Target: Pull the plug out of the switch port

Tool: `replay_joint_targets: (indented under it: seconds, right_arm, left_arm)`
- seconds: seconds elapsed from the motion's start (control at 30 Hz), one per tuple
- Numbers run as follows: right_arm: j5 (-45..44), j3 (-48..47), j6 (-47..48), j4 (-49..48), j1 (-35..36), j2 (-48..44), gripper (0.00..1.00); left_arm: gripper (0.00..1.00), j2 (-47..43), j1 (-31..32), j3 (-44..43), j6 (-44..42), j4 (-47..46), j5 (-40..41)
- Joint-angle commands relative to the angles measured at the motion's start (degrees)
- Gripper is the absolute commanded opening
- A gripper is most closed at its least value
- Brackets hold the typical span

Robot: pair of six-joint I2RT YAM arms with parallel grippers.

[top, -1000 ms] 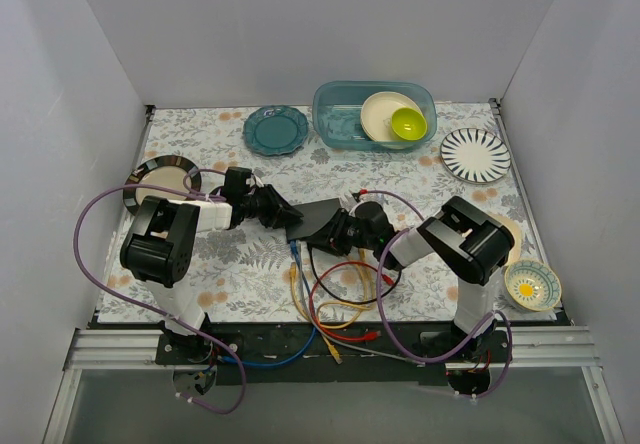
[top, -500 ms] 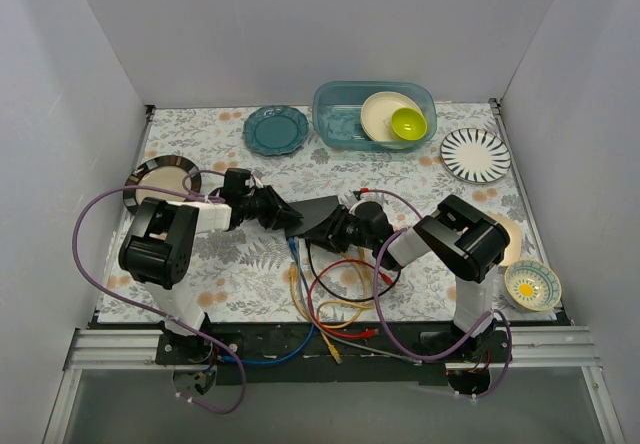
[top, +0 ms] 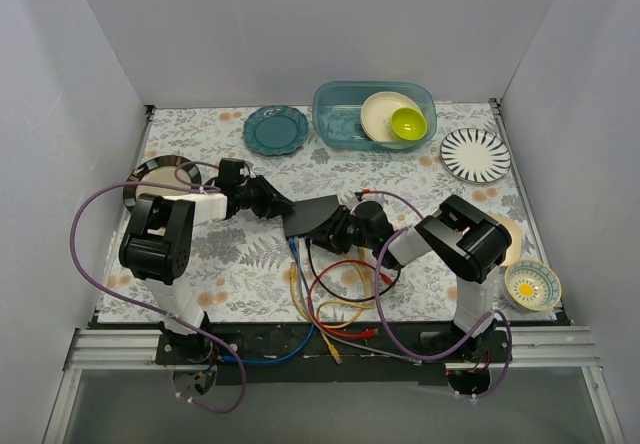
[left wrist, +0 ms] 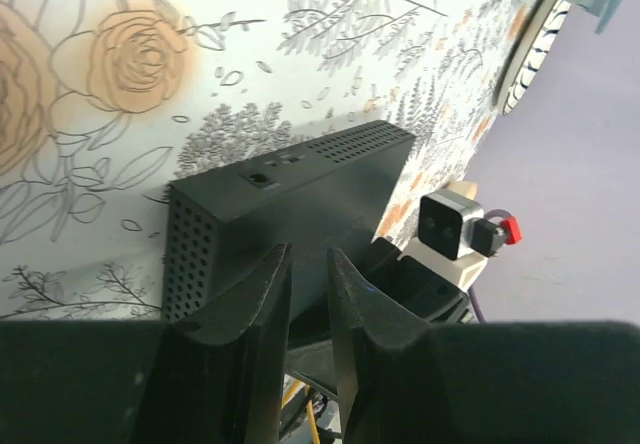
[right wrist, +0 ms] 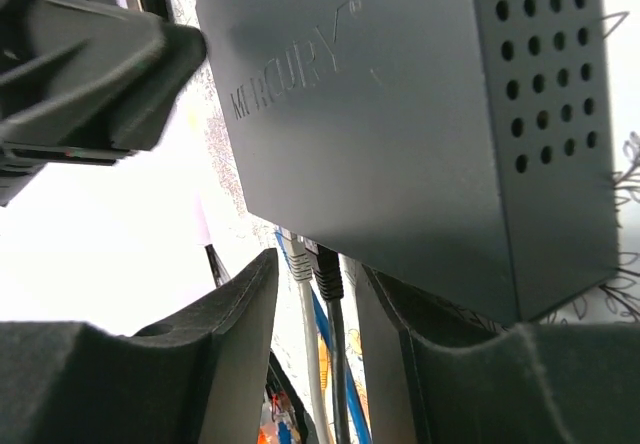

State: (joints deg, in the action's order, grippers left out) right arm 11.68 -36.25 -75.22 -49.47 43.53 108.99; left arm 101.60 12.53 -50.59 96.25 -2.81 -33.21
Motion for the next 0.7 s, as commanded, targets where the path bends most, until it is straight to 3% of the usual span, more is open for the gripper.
replay_joint_targets:
  seconds: [0.0, 0.47, 0.67]
  right_arm:
    - [-1.8, -0.5, 0.3, 5.5, 0.2, 2.4, 0.45]
    - [-1.7, -3.1, -3.9, 1.9, 0.2, 5.6, 0.34]
    - [-2.2, -1.8, -6.5, -1.6, 0.2, 6.2, 0.22]
  left_arm:
    - [0.20, -0.4, 0.0, 2.2, -0.4, 0.6, 0.0]
    - [0.20, -1.5, 0.2, 4.9, -0.6, -1.3, -1.5]
    - [0.20, -1.8, 0.3, 5.2, -0.4, -1.5, -1.9]
